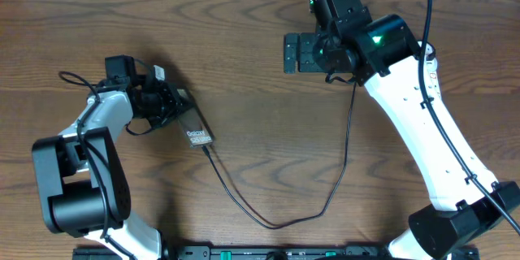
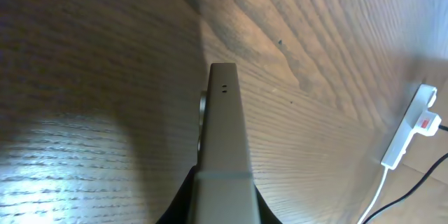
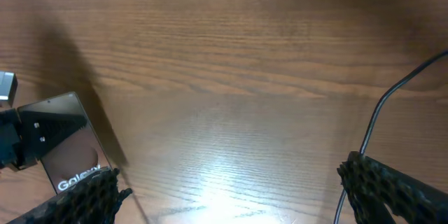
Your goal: Plug charger to phone and switch on socket
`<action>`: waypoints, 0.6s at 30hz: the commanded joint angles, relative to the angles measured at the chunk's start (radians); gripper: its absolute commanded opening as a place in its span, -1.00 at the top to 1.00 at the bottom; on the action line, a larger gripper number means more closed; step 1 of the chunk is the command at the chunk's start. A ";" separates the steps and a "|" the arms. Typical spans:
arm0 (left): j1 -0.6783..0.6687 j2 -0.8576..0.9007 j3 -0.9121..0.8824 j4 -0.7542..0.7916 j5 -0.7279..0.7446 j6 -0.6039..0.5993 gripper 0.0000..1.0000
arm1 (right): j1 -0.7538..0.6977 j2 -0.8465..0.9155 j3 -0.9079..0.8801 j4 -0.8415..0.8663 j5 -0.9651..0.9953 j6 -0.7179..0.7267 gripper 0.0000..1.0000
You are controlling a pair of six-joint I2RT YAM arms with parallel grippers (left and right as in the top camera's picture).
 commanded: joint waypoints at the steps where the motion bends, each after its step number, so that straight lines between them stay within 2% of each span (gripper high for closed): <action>1: -0.005 0.001 -0.006 0.004 -0.001 -0.016 0.85 | 0.005 -0.005 0.008 -0.004 0.018 -0.010 -0.98; 4: -0.005 0.002 -0.009 0.003 -0.045 -0.016 0.85 | 0.008 -0.005 0.008 -0.004 0.018 -0.010 -0.98; 18: -0.005 0.002 -0.106 0.053 -0.047 -0.016 0.85 | 0.010 -0.004 0.008 -0.004 0.018 -0.010 -0.99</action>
